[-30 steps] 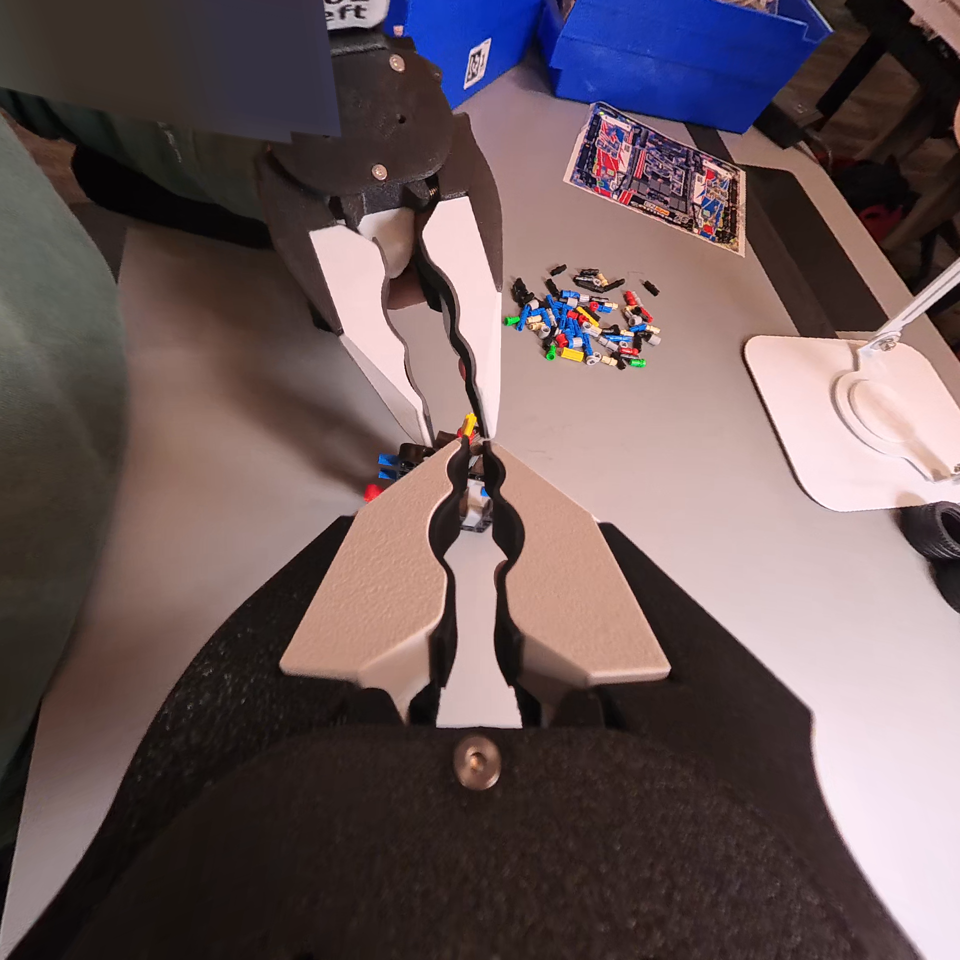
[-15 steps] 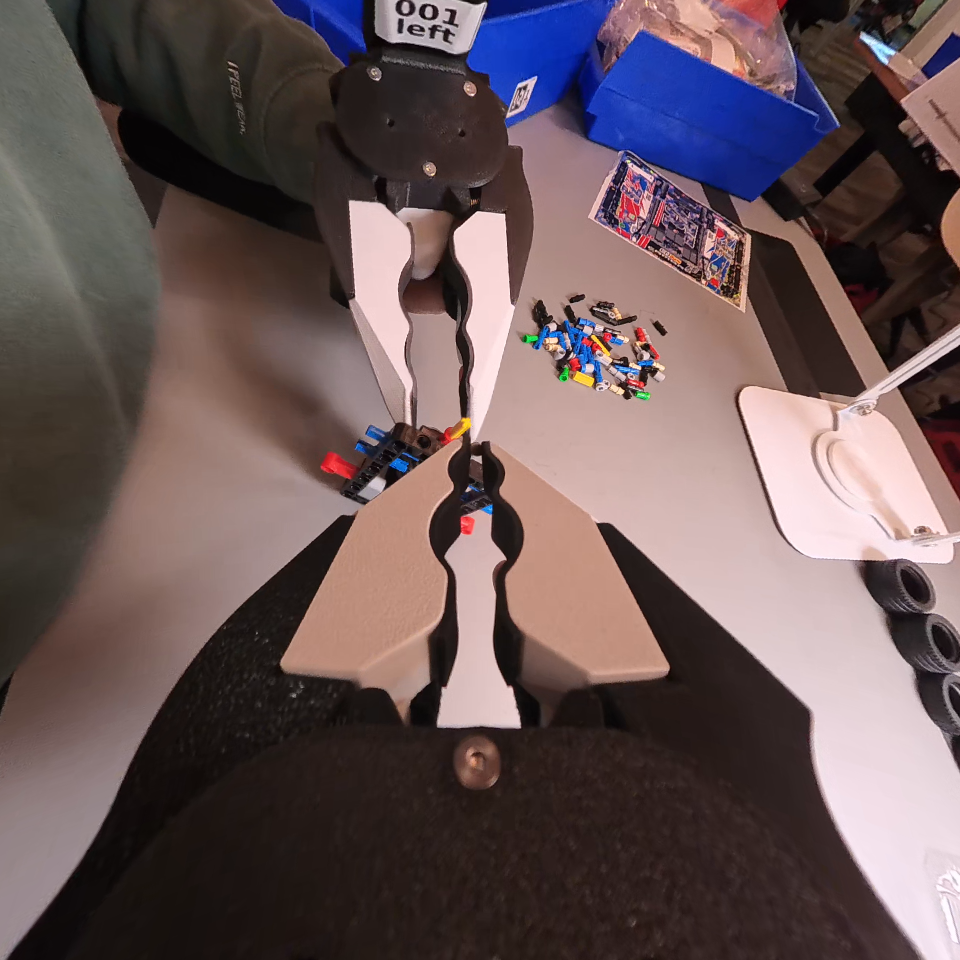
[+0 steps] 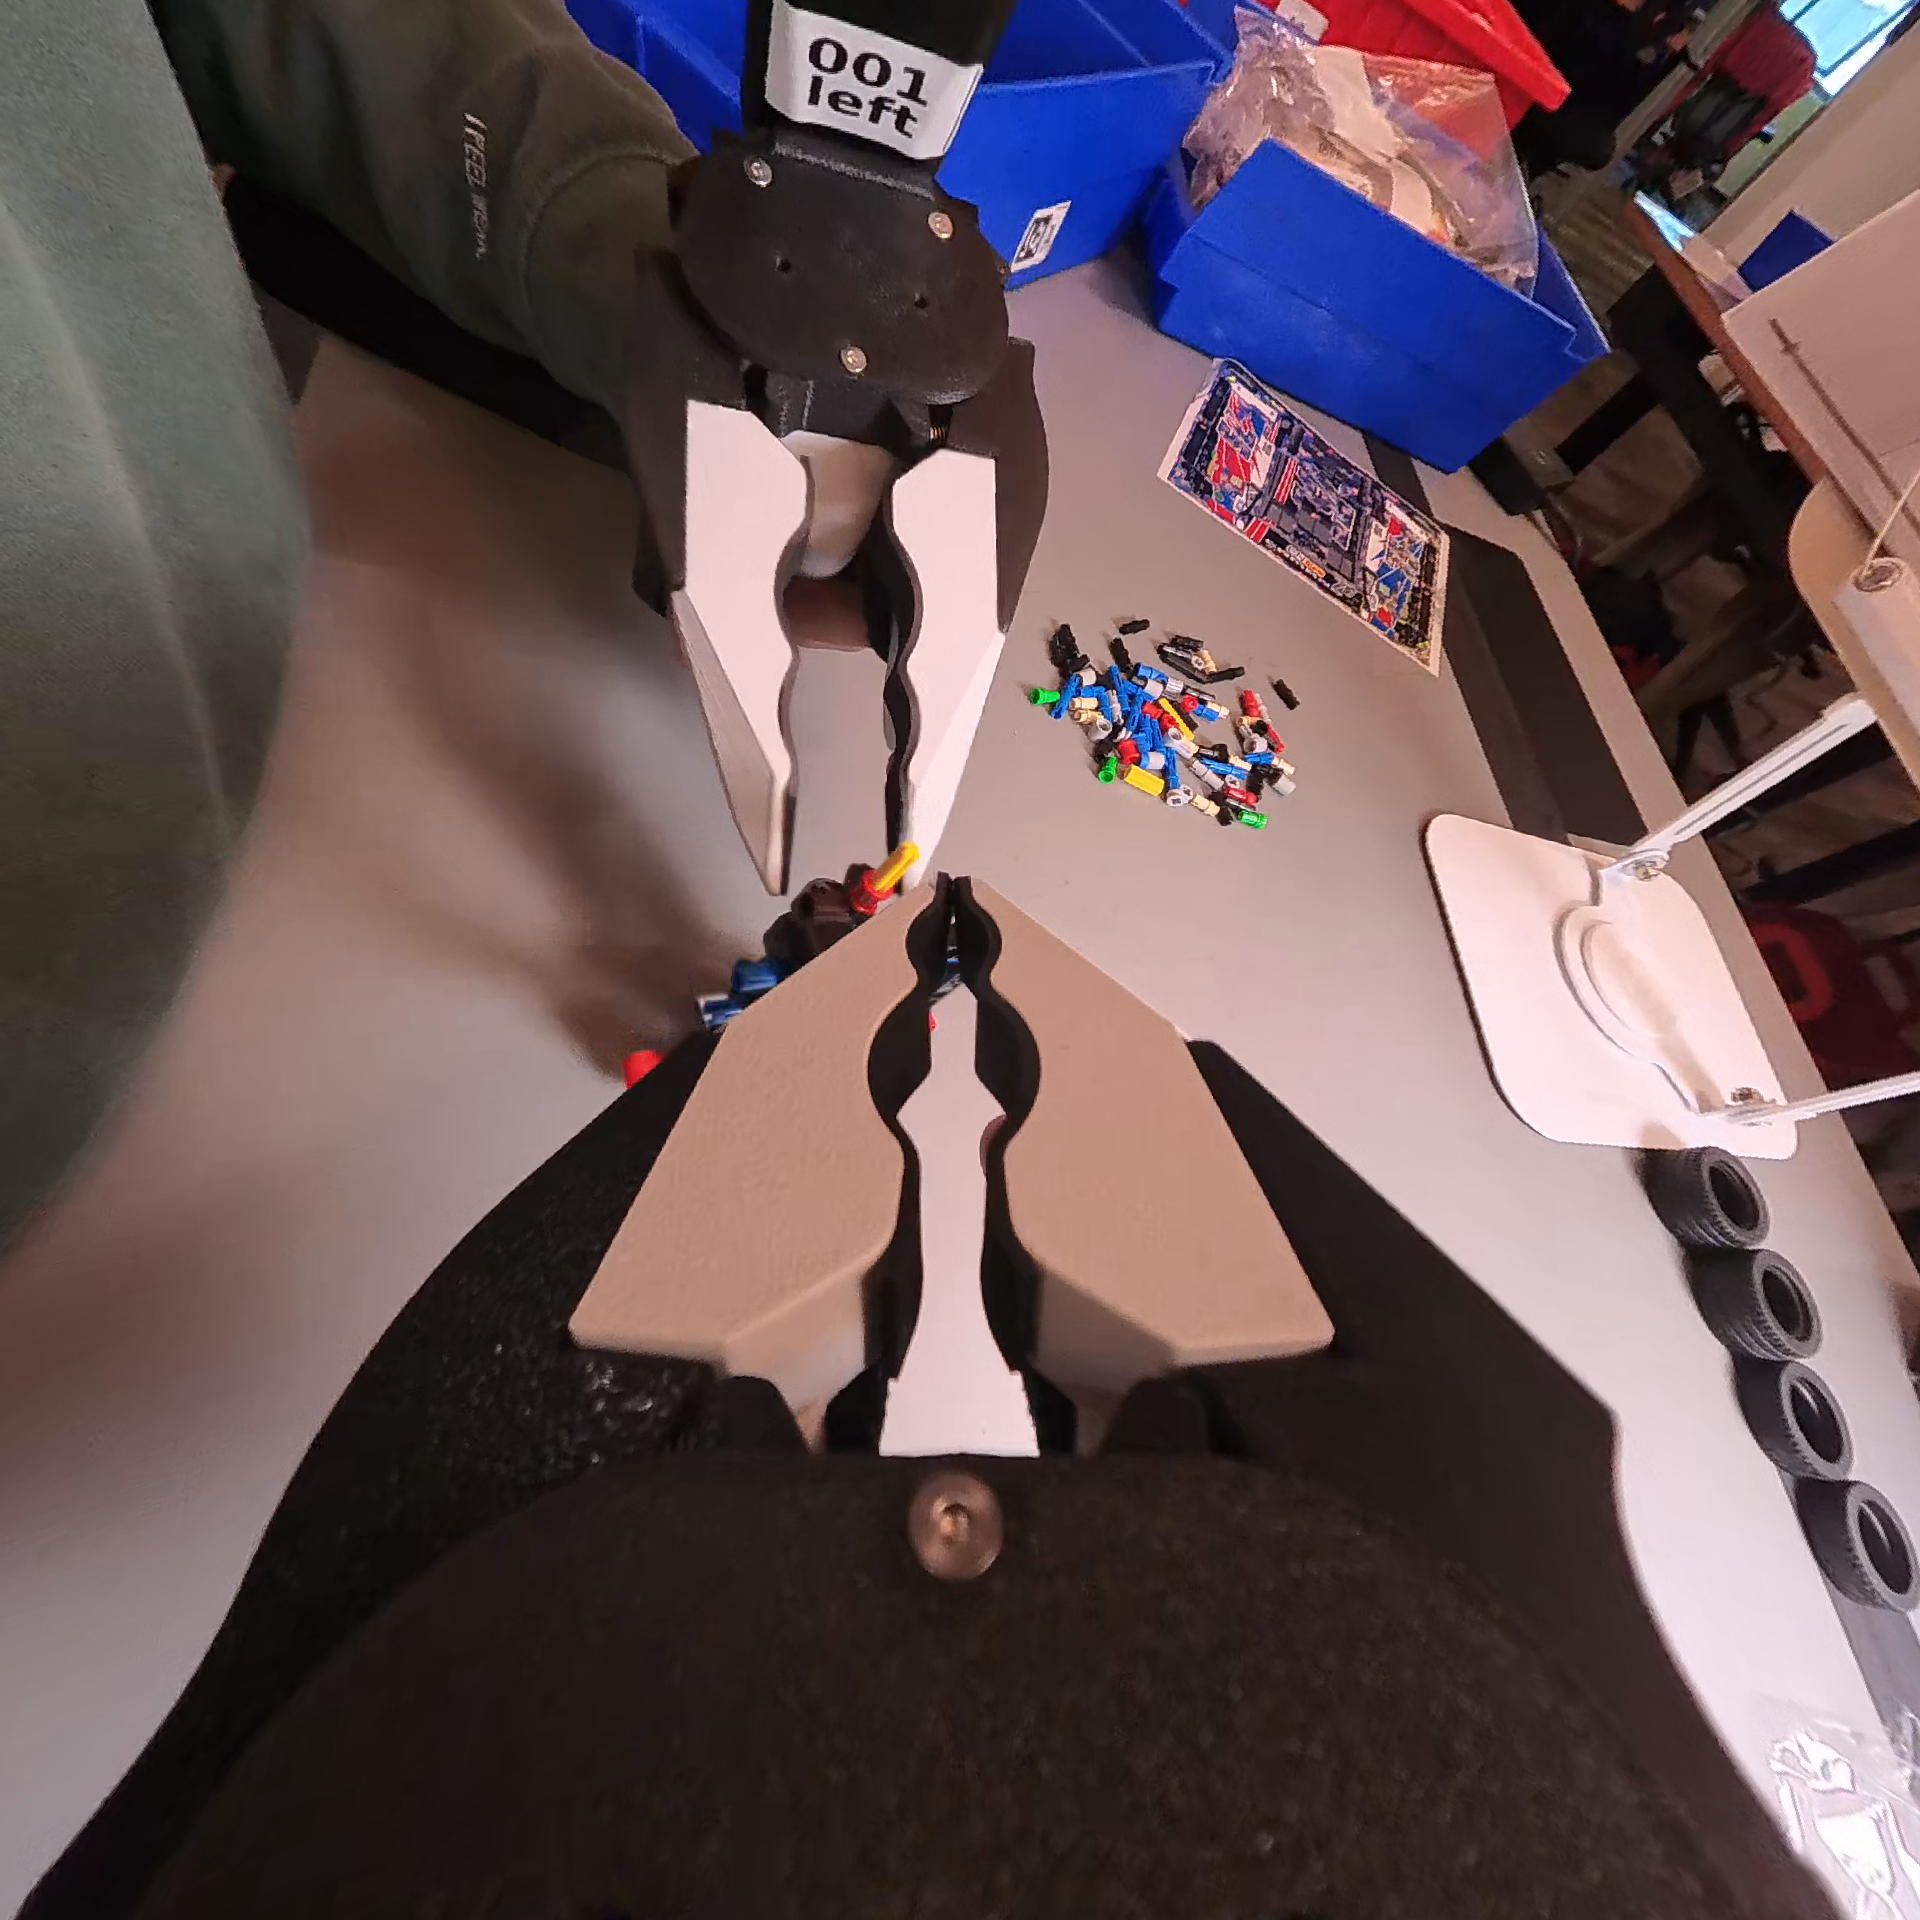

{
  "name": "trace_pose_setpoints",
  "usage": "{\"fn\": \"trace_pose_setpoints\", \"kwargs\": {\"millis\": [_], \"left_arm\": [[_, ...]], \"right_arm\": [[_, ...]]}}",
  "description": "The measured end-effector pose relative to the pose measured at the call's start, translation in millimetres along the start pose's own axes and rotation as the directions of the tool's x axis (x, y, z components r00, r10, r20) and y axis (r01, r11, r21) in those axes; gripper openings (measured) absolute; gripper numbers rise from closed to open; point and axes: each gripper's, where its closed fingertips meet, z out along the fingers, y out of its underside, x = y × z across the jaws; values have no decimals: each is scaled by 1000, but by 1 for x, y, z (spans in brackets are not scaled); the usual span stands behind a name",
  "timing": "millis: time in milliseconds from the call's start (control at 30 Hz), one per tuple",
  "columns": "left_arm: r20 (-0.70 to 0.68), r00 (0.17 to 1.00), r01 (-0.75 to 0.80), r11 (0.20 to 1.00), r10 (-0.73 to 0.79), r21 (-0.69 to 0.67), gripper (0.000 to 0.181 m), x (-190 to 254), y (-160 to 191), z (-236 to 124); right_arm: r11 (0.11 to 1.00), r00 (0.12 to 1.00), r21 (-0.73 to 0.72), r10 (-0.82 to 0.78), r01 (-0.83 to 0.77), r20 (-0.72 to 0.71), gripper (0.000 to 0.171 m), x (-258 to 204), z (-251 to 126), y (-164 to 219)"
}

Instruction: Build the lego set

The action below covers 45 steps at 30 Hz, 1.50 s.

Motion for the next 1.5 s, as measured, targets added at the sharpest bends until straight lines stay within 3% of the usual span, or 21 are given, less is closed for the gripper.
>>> {"fn": "trace_pose_setpoints", "kwargs": {"millis": [33, 133, 267, 467, 767, 933, 1167, 1500], "left_arm": [[-3, 1000, 13, 1000, -13, 5, 27, 0, -2, 0], [-16, 995, 103, 995, -103, -6, 39, 2, -2, 2], [23, 990, 137, 990, -136, -33, 40, 4, -2, 12], [60, 989, 140, 987, -136, -82, 22, 6, 7, 24], [63, 993, 107, 991, -102, -79, 21, 10, 6, 26], [66, 993, 98, 992, -93, -79, 21, 11, 6, 26], [59, 995, 90, 993, -85, -74, 21, 12, 6, 25], [-41, 997, 70, 997, -71, -37, 21, 22, 2, 19]], "right_arm": [[1000, 1000, 1, 3, -3, -1, 0, 0, 0, 0], [1000, 1000, 10, 16, -16, 6, 0, -2, -2, 0], [999, 999, 28, 29, -29, 17, 0, -8, -5, -1], [998, 999, 43, 45, -46, 28, 0, -18, -10, 0], [996, 996, 32, 86, -86, 1, 0, -17, -16, 1], [985, 984, -41, 170, -169, 43, 21, -20, -12, 4], [962, 963, -90, 263, -257, 66, 3, -19, -5, 14], [978, 974, 16, 206, -208, 94, 3, -21, -10, -1]]}}
